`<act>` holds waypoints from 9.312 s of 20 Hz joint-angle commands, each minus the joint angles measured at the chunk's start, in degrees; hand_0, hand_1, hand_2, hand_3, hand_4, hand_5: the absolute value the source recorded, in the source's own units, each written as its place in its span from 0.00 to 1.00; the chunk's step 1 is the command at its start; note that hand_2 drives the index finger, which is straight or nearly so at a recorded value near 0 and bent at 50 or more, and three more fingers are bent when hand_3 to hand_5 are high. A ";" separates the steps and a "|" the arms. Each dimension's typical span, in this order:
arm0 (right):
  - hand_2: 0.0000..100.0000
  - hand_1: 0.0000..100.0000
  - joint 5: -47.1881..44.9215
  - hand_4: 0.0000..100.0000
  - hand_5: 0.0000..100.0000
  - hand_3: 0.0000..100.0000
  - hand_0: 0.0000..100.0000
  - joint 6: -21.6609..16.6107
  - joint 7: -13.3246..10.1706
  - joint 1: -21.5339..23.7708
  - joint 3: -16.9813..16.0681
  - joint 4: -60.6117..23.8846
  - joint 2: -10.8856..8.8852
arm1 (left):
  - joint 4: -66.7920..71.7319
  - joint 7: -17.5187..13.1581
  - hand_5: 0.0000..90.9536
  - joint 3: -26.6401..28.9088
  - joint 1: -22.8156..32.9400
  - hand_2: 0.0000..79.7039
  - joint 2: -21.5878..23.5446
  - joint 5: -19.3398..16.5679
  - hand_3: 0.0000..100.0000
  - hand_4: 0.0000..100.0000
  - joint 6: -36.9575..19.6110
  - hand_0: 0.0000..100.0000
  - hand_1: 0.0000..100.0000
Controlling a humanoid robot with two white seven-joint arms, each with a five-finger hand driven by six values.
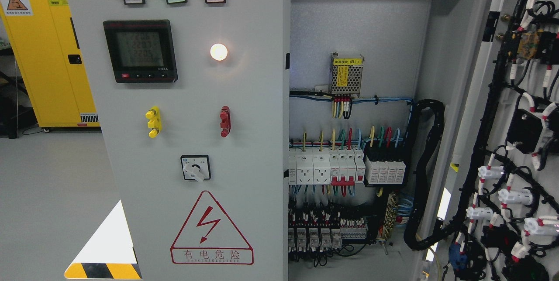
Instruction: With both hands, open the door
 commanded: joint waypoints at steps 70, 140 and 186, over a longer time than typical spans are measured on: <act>0.04 0.50 4.51 0.00 0.00 0.00 0.00 6.38 -0.05 -47.61 3.92 -31.32 8.15 | 0.28 -0.21 0.00 0.07 -0.47 0.00 -1.71 0.03 0.00 0.00 -0.44 0.12 0.56; 0.04 0.50 -17.64 0.00 0.00 0.00 0.00 11.23 31.07 -64.31 -3.02 -11.64 6.83 | 0.37 -0.21 0.00 0.16 -0.38 0.00 -1.71 0.11 0.00 0.00 -0.53 0.12 0.56; 0.04 0.50 -22.65 0.00 0.00 0.00 0.00 16.50 38.89 -66.77 -4.17 -11.72 6.92 | 0.37 -0.21 0.00 0.16 -0.38 0.00 -1.71 0.11 0.00 0.00 -0.53 0.12 0.56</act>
